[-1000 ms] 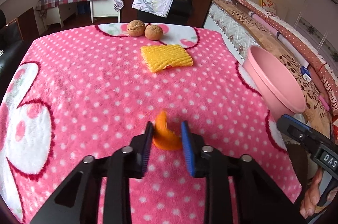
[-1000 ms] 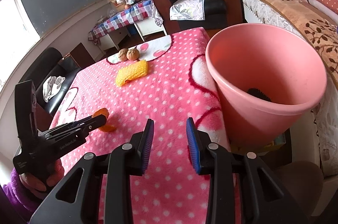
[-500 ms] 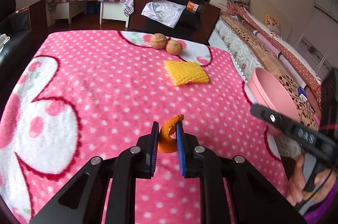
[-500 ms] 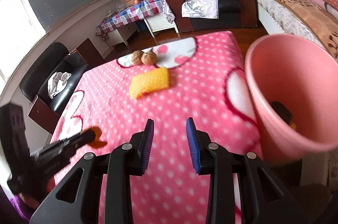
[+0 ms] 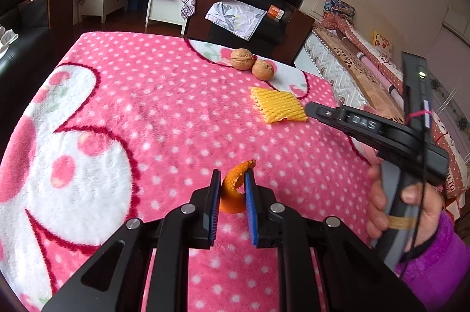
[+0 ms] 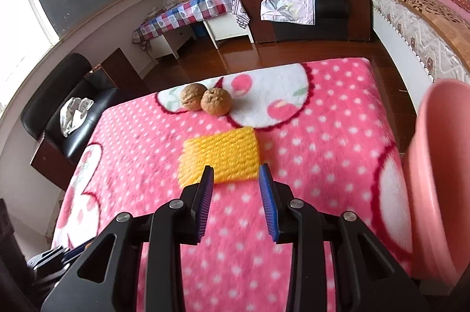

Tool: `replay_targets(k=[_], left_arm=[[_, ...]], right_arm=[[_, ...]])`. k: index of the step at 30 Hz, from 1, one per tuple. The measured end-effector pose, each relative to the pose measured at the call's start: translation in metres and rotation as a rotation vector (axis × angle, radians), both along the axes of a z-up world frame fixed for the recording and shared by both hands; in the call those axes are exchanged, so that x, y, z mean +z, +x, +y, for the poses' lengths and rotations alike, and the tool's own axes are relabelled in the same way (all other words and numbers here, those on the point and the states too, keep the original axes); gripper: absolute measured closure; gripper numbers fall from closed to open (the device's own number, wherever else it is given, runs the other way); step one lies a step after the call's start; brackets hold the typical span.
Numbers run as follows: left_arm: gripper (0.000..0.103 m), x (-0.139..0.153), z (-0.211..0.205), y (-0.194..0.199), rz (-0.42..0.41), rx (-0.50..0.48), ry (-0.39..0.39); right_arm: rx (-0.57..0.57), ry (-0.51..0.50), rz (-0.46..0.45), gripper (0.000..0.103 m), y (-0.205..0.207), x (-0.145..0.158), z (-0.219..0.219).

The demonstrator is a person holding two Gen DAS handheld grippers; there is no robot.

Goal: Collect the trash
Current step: 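Grasp the yellow mesh sponge with the right tool while the left tool holds the orange peel, then carry the orange peel and yellow mesh sponge over the pink bucket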

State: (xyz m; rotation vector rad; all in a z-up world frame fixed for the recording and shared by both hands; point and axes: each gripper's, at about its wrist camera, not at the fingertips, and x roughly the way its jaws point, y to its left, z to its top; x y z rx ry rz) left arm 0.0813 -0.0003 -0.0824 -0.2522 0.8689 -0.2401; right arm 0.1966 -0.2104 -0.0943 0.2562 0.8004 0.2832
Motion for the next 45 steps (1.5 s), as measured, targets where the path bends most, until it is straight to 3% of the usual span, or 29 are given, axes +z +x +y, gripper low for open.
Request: replay_targets(k=[2, 13, 18, 22, 31, 45], left_arm=[[0.088, -0.001, 0.001, 0.001, 0.004, -0.002, -0.003], [0.088, -0.007, -0.002, 0.006, 0.025, -0.01, -0.004], [0.088, -0.006, -0.006, 0.006, 0.026, -0.012, 0.001], [0.088, -0.004, -0.01, 0.004, 0.021, -0.016, 0.008], [0.088, 0.006, -0.018, -0.001, 0.006, -0.02, 0.028], [0.088, 0.024, -0.042, -0.016, -0.023, -0.035, 0.093]], right_arm=[[-0.006, -0.003, 0.004, 0.062, 0.008, -0.002, 0.002], [0.019, -0.04, 0.021, 0.063, 0.018, -0.016, 0.014], [0.029, -0.04, 0.014, 0.09, 0.007, -0.016, 0.012], [0.03, -0.012, 0.004, 0.094, -0.006, -0.011, 0.007], [0.037, -0.01, -0.063, 0.095, -0.052, 0.012, -0.003], [0.014, -0.004, -0.081, 0.095, -0.106, 0.021, -0.027]])
